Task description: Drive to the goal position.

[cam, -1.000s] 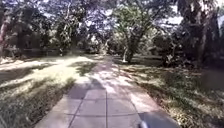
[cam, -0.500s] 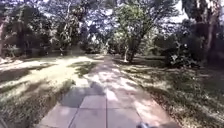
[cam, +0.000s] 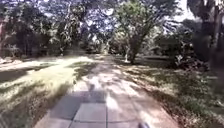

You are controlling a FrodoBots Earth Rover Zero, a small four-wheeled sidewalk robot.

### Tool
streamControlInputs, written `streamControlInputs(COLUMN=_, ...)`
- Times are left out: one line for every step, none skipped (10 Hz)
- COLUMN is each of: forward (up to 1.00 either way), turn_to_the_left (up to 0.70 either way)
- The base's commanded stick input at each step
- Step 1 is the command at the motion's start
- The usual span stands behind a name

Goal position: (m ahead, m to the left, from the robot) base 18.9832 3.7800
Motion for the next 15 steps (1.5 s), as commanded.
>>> streamControlInputs(forward=0.50, turn_to_the_left=0.00)
streamControlInputs(forward=0.50, turn_to_the_left=0.00)
streamControlInputs(forward=0.50, turn_to_the_left=0.00)
streamControlInputs(forward=0.50, turn_to_the_left=0.00)
streamControlInputs(forward=0.50, turn_to_the_left=0.00)
streamControlInputs(forward=0.50, turn_to_the_left=0.00)
streamControlInputs(forward=0.50, turn_to_the_left=0.00)
streamControlInputs(forward=0.50, turn_to_the_left=0.00)
streamControlInputs(forward=0.50, turn_to_the_left=0.00)
streamControlInputs(forward=0.50, turn_to_the_left=0.00)
streamControlInputs(forward=0.50, turn_to_the_left=0.00)
streamControlInputs(forward=0.50, turn_to_the_left=0.00)
streamControlInputs(forward=0.50, turn_to_the_left=0.00)
streamControlInputs(forward=0.50, turn_to_the_left=0.00)
streamControlInputs(forward=0.50, turn_to_the_left=0.00)
